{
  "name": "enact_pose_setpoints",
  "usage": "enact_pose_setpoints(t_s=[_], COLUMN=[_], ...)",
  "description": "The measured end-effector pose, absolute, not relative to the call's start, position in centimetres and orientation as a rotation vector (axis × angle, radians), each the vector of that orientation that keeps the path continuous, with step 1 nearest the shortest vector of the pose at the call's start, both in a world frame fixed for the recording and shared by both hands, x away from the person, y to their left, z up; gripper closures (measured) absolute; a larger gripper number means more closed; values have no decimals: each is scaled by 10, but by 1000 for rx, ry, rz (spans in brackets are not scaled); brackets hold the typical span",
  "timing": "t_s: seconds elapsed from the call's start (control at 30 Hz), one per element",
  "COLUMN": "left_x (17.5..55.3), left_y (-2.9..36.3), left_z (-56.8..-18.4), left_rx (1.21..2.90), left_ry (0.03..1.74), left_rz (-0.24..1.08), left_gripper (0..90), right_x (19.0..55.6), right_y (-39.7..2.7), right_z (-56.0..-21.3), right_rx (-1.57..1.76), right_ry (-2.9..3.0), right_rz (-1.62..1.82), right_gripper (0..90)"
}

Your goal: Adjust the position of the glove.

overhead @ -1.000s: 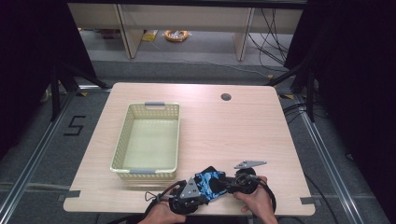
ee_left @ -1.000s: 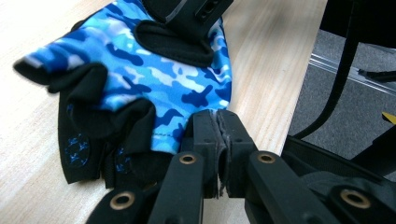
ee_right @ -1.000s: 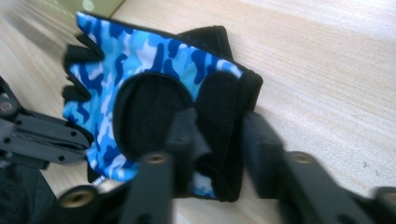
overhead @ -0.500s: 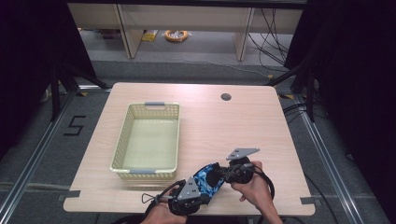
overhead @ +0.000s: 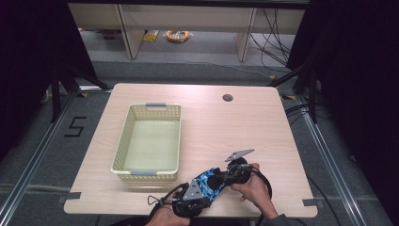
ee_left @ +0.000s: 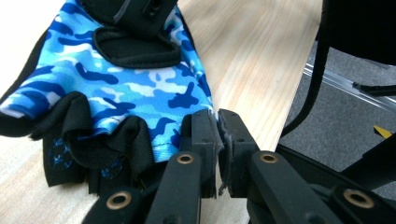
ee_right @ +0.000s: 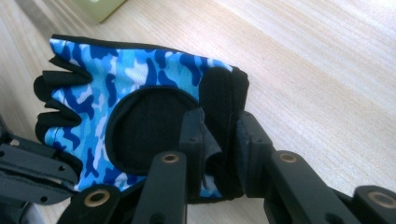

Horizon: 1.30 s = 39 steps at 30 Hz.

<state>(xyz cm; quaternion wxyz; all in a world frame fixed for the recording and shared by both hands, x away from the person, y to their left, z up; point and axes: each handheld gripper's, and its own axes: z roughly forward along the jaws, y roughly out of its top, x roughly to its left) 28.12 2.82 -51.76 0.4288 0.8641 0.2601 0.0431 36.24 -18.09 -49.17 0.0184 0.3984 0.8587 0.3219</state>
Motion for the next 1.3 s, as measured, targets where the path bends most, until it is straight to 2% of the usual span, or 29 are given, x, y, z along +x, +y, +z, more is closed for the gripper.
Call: enact_pose_setpoints(t_s=[0.17,0.27,0.47,0.53,0.73,0.97,1.2,1.3], left_x=[282,283,287,285,283,279,278,280], left_y=[32,38,50,49,54,64,61,56], left_z=[-517,-516,-516,-516,-513,-512,-515,-516], left_rx=[2176,2181,2178,2141,2135,2084,2133,2166], left_ry=[641,635,646,677,655,775,792,776], left_rz=[111,144,171,155,164,120,130,167], left_gripper=[853,853,842,824,706,446,332,315], right_x=[356,346,320,316,318,324,336,343], right_y=[-184,-187,-194,-195,-198,-198,-192,-190], right_z=[-491,-490,-492,-489,-484,-484,-491,-496], right_rx=[1246,1268,1394,1450,1438,1439,1502,1495], right_ry=[2663,2642,2542,2499,2456,2450,2491,2502], right_rz=[970,962,1035,1012,1066,1090,991,980], right_gripper=[744,707,531,511,447,375,330,318])
